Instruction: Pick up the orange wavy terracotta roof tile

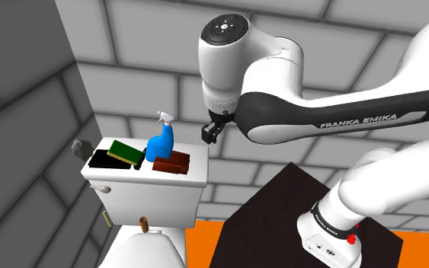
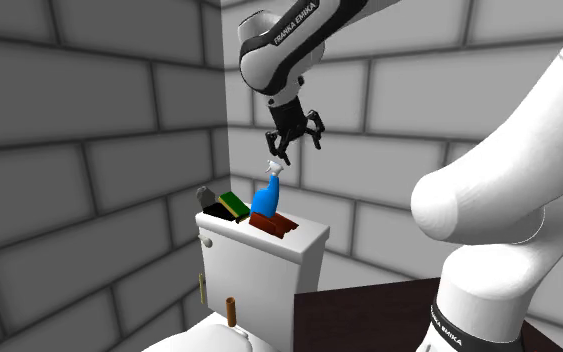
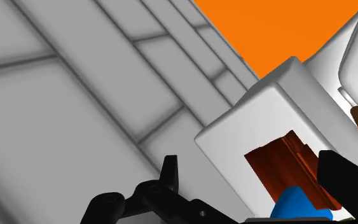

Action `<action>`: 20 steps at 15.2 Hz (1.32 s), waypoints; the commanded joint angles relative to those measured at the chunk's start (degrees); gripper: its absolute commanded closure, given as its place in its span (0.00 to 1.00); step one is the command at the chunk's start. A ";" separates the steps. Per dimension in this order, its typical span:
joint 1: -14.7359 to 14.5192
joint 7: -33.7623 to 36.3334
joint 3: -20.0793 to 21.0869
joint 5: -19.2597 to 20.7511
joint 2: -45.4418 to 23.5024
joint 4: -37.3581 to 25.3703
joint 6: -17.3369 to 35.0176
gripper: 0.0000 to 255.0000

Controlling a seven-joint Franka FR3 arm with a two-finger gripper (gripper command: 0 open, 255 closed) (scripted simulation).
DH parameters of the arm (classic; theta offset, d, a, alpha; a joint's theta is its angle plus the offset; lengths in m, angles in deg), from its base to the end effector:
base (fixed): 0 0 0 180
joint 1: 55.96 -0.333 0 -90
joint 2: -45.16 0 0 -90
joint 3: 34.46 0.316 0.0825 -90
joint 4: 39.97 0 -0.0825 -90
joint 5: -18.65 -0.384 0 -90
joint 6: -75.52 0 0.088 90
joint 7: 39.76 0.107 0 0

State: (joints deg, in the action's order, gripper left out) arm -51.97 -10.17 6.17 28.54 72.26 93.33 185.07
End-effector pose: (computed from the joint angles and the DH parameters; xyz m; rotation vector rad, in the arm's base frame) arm 0.3440 0.2648 0.4768 2.7018 0.1646 0.2704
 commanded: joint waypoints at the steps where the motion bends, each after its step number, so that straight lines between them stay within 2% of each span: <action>1: 2.74 5.76 5.38 4.87 -4.76 -1.33 1.81 0.00; 4: 8.11 15.94 14.50 15.23 -14.33 -5.12 1.38 0.00; 6: 11.17 24.51 20.72 25.28 -23.86 -8.62 -2.01 0.00; 7: 11.33 29.17 22.90 31.29 -29.98 -10.71 -5.16 0.00; 8: 9.67 33.31 23.30 37.04 -36.15 -12.90 -8.82 0.00; 9: 6.66 36.42 22.05 41.72 -41.33 -15.04 -12.11 0.00; 12: -3.26 41.70 15.62 51.37 -52.43 -21.36 -19.24 0.00; 15: -11.29 44.10 9.80 58.48 -61.15 -28.05 -24.43 0.00; 20: -21.95 44.47 1.42 68.12 -74.18 -40.87 -30.66 0.00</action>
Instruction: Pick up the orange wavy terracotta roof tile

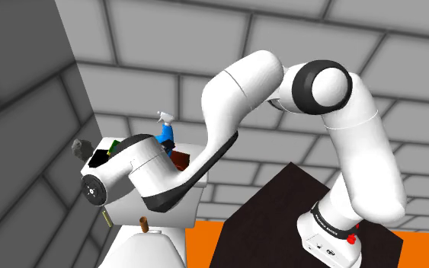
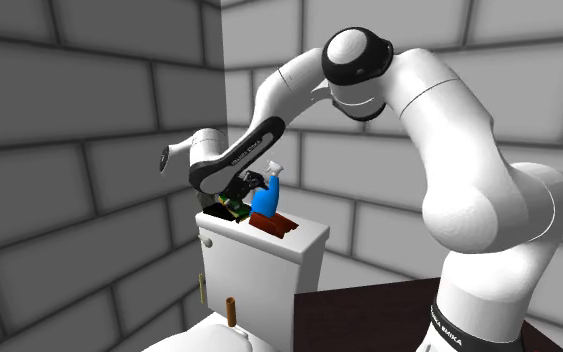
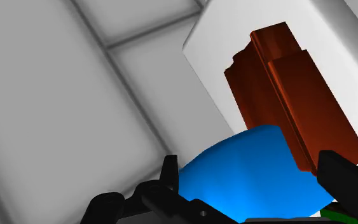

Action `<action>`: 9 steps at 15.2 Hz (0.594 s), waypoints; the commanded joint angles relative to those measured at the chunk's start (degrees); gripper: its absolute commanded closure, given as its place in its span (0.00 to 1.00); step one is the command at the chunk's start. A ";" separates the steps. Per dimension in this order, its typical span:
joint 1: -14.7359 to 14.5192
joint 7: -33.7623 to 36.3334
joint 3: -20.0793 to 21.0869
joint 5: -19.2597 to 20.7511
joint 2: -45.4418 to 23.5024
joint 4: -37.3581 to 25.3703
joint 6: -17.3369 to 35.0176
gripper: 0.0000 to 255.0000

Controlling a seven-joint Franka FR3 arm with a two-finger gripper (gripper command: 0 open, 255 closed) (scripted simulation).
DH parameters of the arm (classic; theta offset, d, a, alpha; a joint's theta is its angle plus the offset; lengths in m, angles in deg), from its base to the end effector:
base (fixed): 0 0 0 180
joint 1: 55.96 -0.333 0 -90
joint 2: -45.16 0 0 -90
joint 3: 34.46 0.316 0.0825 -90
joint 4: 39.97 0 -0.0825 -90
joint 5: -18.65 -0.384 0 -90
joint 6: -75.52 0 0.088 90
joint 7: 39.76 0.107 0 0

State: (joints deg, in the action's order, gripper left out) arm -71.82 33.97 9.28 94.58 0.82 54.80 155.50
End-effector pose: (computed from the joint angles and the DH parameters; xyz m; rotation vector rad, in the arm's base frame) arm 0.4672 0.4311 0.2421 2.1665 0.1525 0.5417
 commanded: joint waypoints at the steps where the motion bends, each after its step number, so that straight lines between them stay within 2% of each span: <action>1: -4.00 -0.04 -3.29 3.78 -5.29 -5.25 -2.00 0.00; 5: -11.12 -2.90 -9.36 10.23 -16.03 -18.69 -4.77 0.00; 9: -12.27 -2.69 -10.46 11.24 -18.99 -21.34 -4.48 0.00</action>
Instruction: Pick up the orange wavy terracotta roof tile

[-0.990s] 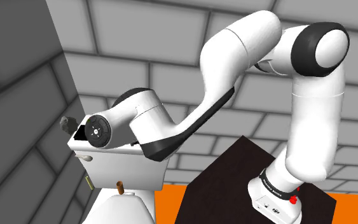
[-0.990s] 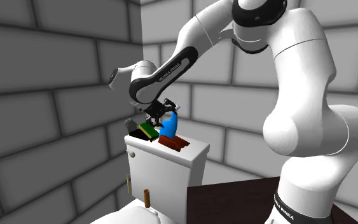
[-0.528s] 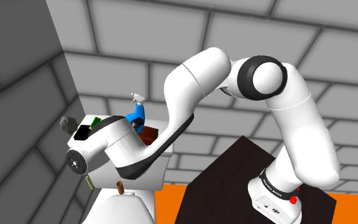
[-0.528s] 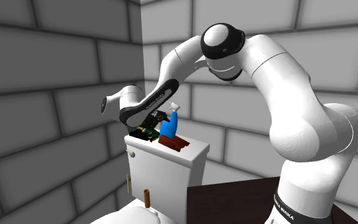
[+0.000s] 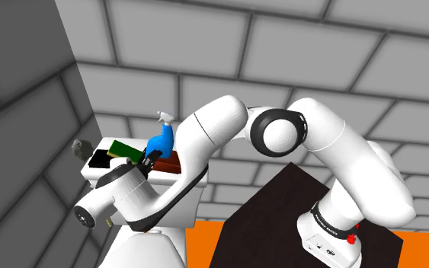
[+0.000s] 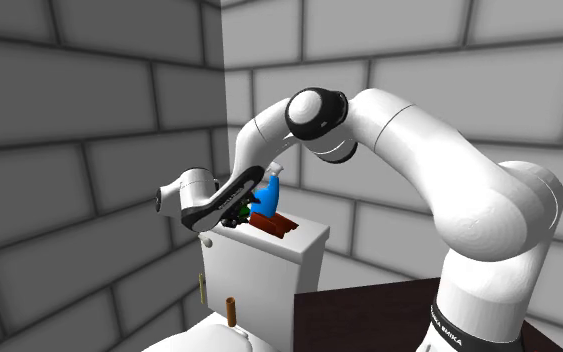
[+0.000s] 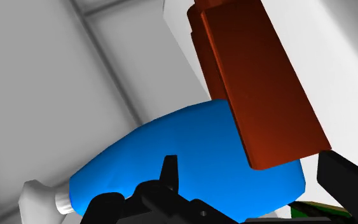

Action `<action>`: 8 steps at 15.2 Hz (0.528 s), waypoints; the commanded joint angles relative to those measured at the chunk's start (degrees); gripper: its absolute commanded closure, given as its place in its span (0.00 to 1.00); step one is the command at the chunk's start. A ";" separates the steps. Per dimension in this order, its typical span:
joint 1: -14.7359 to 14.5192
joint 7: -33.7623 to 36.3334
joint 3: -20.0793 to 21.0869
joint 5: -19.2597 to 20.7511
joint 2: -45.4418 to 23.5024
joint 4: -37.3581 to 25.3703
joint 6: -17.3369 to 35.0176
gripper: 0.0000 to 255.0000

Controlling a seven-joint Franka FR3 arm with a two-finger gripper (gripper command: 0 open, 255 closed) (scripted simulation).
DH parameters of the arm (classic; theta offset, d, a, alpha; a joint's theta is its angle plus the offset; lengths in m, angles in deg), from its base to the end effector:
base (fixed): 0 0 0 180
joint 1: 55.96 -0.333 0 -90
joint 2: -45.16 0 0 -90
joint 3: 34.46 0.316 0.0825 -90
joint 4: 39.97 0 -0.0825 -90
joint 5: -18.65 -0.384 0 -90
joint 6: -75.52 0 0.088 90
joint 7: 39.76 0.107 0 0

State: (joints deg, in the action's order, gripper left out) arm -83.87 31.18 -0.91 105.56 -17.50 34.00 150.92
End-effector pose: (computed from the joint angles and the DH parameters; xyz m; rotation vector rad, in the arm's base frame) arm 0.5169 0.4597 0.1458 1.9850 0.1495 0.6148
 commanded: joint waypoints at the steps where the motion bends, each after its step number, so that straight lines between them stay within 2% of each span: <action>1: -0.38 0.31 -0.42 0.39 -1.28 -0.92 0.25 0.00; 6: -0.94 0.97 -0.97 0.88 -3.50 -2.40 0.82 0.00; 7: -0.95 1.05 -0.94 0.84 -3.45 -2.29 0.77 1.00; 8: -0.95 1.05 -0.94 0.84 -3.46 -2.30 0.78 1.00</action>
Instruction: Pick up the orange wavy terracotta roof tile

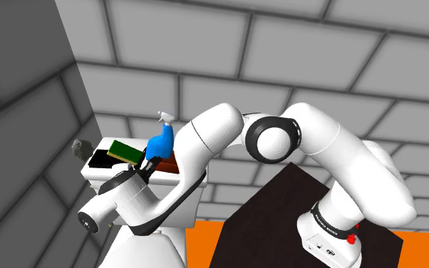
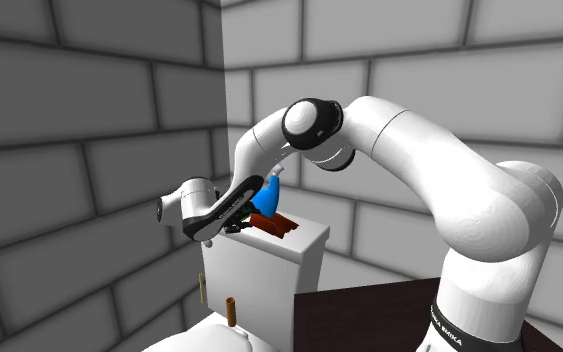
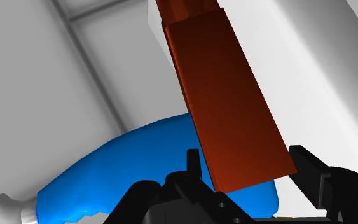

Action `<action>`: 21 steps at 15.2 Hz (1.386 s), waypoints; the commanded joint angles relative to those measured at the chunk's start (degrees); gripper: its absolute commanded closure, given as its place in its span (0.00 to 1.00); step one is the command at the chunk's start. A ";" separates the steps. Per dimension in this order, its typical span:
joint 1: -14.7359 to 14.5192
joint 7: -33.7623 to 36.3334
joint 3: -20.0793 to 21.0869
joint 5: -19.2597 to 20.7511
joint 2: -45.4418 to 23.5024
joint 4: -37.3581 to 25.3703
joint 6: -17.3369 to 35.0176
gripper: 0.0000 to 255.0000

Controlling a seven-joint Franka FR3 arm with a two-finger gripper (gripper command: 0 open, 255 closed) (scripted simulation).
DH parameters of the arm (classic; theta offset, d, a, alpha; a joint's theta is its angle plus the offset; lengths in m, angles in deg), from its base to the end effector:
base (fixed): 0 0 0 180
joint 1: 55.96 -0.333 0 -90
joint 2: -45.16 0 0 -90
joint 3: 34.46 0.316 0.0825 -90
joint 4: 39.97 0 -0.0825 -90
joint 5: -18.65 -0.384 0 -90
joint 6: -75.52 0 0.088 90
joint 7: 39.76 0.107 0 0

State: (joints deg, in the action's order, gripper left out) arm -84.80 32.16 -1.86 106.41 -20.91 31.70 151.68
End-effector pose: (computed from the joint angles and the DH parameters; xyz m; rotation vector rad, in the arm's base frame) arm 0.5173 0.4597 0.1170 1.9814 0.1491 0.6164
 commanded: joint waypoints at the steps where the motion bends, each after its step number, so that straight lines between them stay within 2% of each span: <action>1: -0.02 0.04 0.00 -0.01 -0.04 -0.01 0.02 1.00; 8: 0.00 -0.02 -0.02 0.04 -0.09 -0.10 0.05 1.00; 21: 1.83 -2.85 1.96 -1.71 7.60 4.36 -1.98 1.00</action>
State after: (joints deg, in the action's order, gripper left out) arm -82.95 29.61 -0.05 104.84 -13.77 36.00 149.96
